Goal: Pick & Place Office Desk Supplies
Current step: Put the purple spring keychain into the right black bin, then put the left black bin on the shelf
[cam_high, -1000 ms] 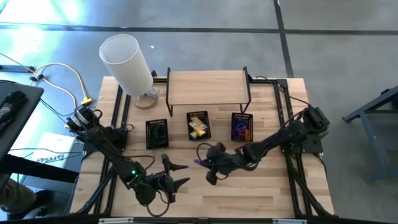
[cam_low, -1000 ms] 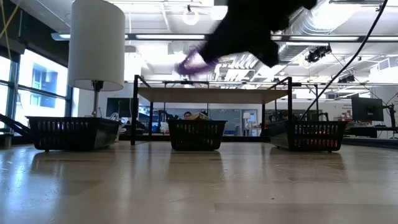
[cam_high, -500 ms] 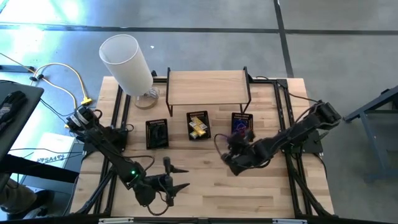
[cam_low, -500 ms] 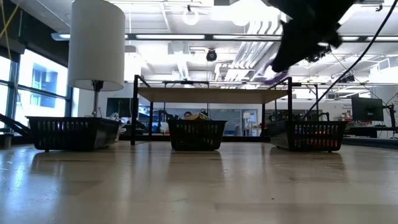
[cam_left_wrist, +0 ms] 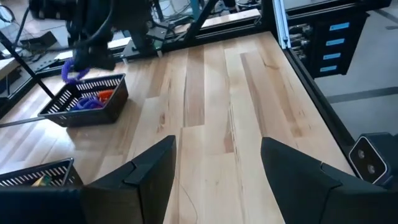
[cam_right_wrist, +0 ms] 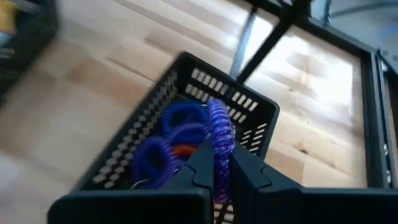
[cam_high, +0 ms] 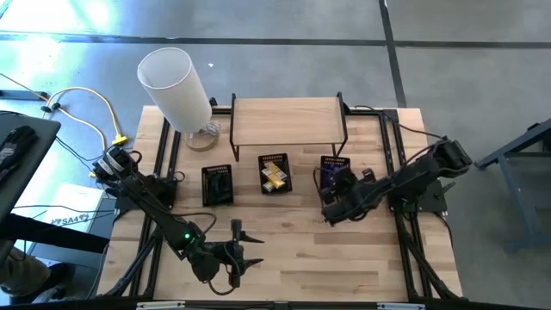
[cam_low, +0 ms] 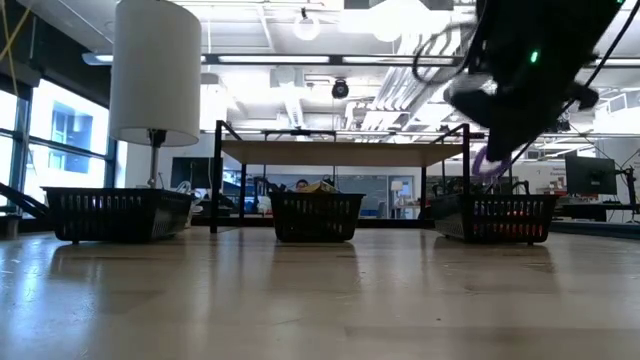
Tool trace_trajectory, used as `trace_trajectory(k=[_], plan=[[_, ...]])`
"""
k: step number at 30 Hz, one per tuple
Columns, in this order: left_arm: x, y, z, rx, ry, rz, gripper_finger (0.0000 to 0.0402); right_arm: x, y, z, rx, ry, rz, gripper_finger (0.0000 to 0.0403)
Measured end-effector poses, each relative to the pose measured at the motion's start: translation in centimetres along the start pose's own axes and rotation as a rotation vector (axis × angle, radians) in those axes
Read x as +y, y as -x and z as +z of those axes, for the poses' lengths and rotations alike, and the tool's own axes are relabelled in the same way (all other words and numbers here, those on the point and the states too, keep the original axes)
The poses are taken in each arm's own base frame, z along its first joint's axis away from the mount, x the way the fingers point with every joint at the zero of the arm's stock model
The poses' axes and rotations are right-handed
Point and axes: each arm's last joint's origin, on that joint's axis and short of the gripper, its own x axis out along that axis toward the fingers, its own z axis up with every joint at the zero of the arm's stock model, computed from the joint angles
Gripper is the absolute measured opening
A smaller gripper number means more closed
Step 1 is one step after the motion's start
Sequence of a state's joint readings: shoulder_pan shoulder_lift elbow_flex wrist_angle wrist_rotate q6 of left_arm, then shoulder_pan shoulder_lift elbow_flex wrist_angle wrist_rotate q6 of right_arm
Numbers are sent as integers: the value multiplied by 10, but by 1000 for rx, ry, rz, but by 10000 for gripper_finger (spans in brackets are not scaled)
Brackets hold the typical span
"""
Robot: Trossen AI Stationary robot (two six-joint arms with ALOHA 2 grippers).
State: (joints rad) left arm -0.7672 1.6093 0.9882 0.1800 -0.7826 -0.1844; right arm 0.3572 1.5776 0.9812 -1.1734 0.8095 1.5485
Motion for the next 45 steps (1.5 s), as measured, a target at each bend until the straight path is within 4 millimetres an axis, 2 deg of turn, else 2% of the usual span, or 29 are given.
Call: trace_trajectory(k=[5,10,19,22,26,30,37,41,45], plan=[[0,0,0,1,0,1,227,-1,-29,-11,-15,-23,11,14],[0,0,0,1,16,0,227,0,-46,-15,-3,-42,33,37],[1,-1,0,2,-3,3,227,-1,-50,-13,7,-35,27,143],[2,-2,0,6,2,6,227,-1,-49,-11,-38,-10,18,178],[2,-2,0,11,8,-17,227,0,-33,0,-92,23,55,211],[4,-2,1,10,-2,-16,227,3,-7,14,-132,169,153,228],[27,11,18,33,47,-37,214,3,42,39,-185,346,357,232],[52,21,30,92,97,-120,180,-2,64,49,-210,398,450,200],[81,34,39,136,137,-131,125,-13,75,51,-213,431,505,122]])
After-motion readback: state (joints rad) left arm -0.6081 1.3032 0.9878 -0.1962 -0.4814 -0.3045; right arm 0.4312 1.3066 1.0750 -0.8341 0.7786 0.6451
